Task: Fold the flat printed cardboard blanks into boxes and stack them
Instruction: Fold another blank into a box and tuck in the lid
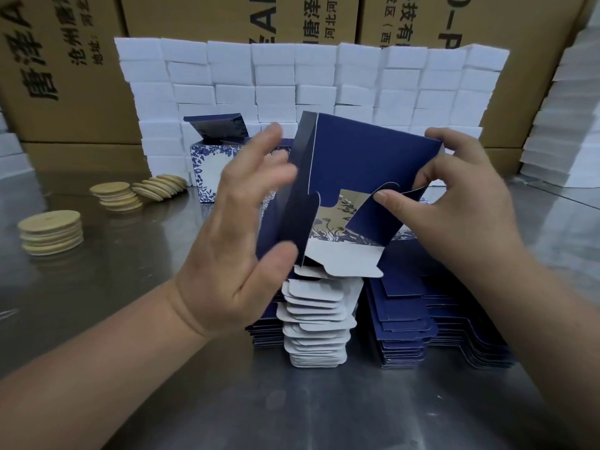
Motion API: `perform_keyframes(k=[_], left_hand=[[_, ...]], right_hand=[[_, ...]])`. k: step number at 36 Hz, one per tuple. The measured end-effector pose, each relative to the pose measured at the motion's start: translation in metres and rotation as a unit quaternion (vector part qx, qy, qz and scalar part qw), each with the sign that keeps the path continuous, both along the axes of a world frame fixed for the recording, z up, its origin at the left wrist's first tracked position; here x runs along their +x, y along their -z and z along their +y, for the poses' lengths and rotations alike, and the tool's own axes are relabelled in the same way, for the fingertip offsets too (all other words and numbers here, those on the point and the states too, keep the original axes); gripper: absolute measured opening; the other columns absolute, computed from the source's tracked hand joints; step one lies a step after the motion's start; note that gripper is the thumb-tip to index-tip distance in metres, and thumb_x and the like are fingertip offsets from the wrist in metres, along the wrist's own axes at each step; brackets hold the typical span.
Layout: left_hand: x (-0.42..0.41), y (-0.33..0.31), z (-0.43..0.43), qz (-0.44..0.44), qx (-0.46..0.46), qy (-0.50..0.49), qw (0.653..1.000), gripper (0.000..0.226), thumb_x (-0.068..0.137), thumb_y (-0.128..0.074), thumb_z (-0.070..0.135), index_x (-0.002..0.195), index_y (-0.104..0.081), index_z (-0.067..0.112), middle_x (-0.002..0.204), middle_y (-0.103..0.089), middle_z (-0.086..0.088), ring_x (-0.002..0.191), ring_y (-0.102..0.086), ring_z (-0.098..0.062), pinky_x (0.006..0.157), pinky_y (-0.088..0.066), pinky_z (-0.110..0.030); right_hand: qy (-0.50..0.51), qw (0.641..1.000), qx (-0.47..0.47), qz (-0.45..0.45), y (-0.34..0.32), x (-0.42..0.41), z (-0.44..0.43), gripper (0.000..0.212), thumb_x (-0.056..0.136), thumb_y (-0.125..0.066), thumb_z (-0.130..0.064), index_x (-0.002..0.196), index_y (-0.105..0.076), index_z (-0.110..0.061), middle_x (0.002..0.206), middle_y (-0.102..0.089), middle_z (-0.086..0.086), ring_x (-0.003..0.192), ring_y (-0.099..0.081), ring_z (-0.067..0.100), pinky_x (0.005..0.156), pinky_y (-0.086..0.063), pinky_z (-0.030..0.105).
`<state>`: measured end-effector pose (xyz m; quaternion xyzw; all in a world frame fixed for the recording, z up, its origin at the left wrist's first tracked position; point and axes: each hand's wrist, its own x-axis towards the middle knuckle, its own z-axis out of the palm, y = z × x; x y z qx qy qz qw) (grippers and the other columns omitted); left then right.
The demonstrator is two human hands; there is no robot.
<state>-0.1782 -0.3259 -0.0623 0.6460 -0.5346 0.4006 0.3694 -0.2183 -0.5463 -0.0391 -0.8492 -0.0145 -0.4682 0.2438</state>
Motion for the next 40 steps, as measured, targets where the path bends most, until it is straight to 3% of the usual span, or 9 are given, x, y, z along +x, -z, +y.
perform_keyframes(k=[4,9,13,17,20,25,30,36,40], left_hand=[[0.006,0.004,0.001,0.076,-0.047,-0.015,0.996,0.043,0.085,-0.041,0.018,0.126,-0.032,0.023,0.141,-0.024,0.000,0.129,-0.037,-0.040,0.109,-0.031,-0.047],[0.011,0.007,0.006,0.224,0.043,-0.042,0.973,0.059,0.074,-0.047,0.042,0.126,-0.021,0.051,0.148,-0.025,0.011,0.139,-0.027,-0.013,0.112,-0.028,-0.044],[0.014,0.008,0.004,0.323,0.073,-0.028,0.943,0.068,0.062,-0.053,0.057,0.117,-0.016,0.069,0.132,-0.021,0.046,0.130,-0.033,0.006,0.104,-0.031,-0.023],[0.014,0.007,0.005,0.303,0.095,-0.037,0.947,0.074,0.060,-0.056,0.059,0.119,-0.013,0.070,0.134,-0.019,0.044,0.132,-0.031,0.005,0.105,-0.030,-0.023],[0.010,0.004,0.007,0.227,0.108,-0.053,0.966,0.082,0.063,-0.062,0.053,0.131,-0.016,0.053,0.147,-0.026,0.018,0.135,-0.028,0.002,0.110,-0.029,-0.026],[0.005,0.000,0.006,0.040,0.115,-0.090,0.988,0.056,0.073,-0.062,0.042,0.122,-0.040,0.025,0.140,-0.029,-0.001,0.128,-0.040,-0.020,0.105,-0.036,-0.033],[0.001,-0.001,0.005,0.122,0.077,-0.075,0.987,0.031,0.076,-0.059,0.043,0.094,-0.064,0.019,0.134,-0.036,0.004,0.122,-0.041,-0.006,0.102,-0.033,-0.012],[-0.006,-0.004,0.004,0.097,0.094,-0.086,0.987,0.025,0.074,-0.060,0.039,0.091,-0.066,0.021,0.133,-0.037,0.005,0.124,-0.042,-0.008,0.104,-0.039,-0.028],[-0.011,-0.005,0.000,0.095,0.094,-0.115,0.984,0.029,0.072,-0.059,0.043,0.091,-0.063,0.021,0.131,-0.038,0.008,0.122,-0.047,-0.017,0.100,-0.042,-0.037]], right_hand=[[-0.001,1.000,0.002,-0.002,0.000,-0.001,0.001,0.032,0.062,-0.064,-0.052,0.061,-0.044,-0.028,0.134,-0.040,-0.018,0.101,-0.029,-0.020,0.071,-0.023,-0.010],[-0.002,1.000,0.006,-0.003,0.001,-0.001,0.002,0.031,0.062,-0.064,-0.052,0.061,-0.044,-0.028,0.136,-0.041,-0.016,0.102,-0.029,-0.019,0.071,-0.022,-0.010],[-0.005,1.000,-0.002,-0.003,0.001,-0.001,0.003,0.031,0.063,-0.065,-0.050,0.061,-0.043,-0.028,0.133,-0.040,-0.018,0.102,-0.028,-0.020,0.072,-0.022,-0.010],[-0.004,1.000,-0.001,-0.001,0.000,-0.002,0.004,0.032,0.062,-0.064,-0.051,0.060,-0.042,-0.028,0.125,-0.034,-0.023,0.101,-0.027,-0.021,0.072,-0.022,-0.010],[-0.003,1.000,0.000,0.000,0.001,-0.002,0.005,0.032,0.062,-0.063,-0.052,0.060,-0.042,-0.028,0.127,-0.036,-0.022,0.101,-0.028,-0.021,0.072,-0.022,-0.010],[0.006,1.000,0.000,0.005,0.001,-0.001,0.004,0.032,0.064,-0.066,-0.050,0.060,-0.041,-0.030,0.138,-0.041,-0.012,0.100,-0.027,-0.020,0.069,-0.022,-0.009],[0.010,1.000,0.003,0.007,0.001,0.000,0.005,0.031,0.063,-0.063,-0.051,0.060,-0.043,-0.027,0.138,-0.042,-0.011,0.100,-0.027,-0.020,0.069,-0.020,-0.010],[0.019,1.000,0.005,0.001,0.001,0.000,0.007,0.031,0.064,-0.064,-0.050,0.061,-0.045,-0.026,0.139,-0.042,-0.011,0.097,-0.026,-0.020,0.061,-0.025,0.013],[0.018,1.000,0.009,0.003,0.001,-0.001,0.007,0.032,0.063,-0.062,-0.052,0.061,-0.046,-0.025,0.140,-0.041,-0.010,0.099,-0.025,-0.019,0.062,-0.024,0.011]])
